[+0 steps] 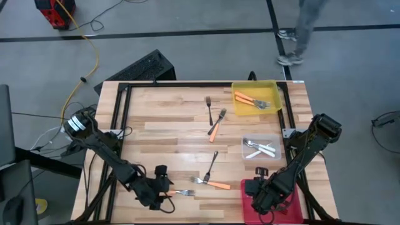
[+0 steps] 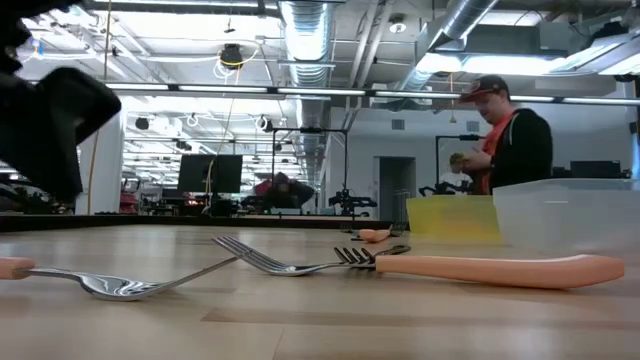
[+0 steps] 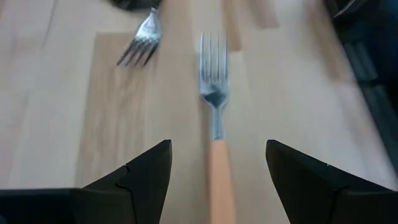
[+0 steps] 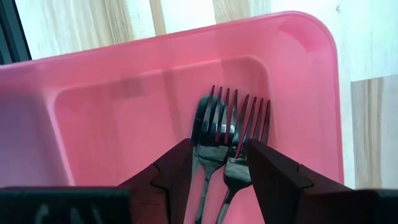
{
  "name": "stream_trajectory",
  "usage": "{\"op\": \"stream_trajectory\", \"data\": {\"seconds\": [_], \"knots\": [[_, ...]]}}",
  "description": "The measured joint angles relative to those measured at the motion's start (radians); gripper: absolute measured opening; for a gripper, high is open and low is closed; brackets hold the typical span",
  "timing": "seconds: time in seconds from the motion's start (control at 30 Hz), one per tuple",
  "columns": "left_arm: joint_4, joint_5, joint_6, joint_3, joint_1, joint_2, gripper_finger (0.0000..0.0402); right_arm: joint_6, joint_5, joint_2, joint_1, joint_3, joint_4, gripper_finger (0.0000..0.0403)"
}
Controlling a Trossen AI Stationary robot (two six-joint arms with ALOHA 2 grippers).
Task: Sort silverware by color (type)
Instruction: Put the orange fork into the yellow bin
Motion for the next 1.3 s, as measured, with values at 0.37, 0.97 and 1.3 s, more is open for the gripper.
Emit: {"op": "stream_trajectory", "data": {"seconds": [0.37, 0.97, 1.3], "knots": [[-0.082, 0.000, -0.043, 0.077, 0.008, 0.124, 0.0245, 0.017, 0.002, 0.000, 0.000, 0.000, 0.019, 0.0178], [-0.071, 0.100, -0.151, 0.043, 0.023, 0.157, 0.0046, 0.031, 0.002, 0.000, 0.000, 0.000, 0.038, 0.0178], [-0.069, 0.095, -0.150, 0.038, 0.021, 0.116, 0.0026, 0.032, -0.038, 0.000, 0.001, 0.009, 0.060, 0.0178]]}}
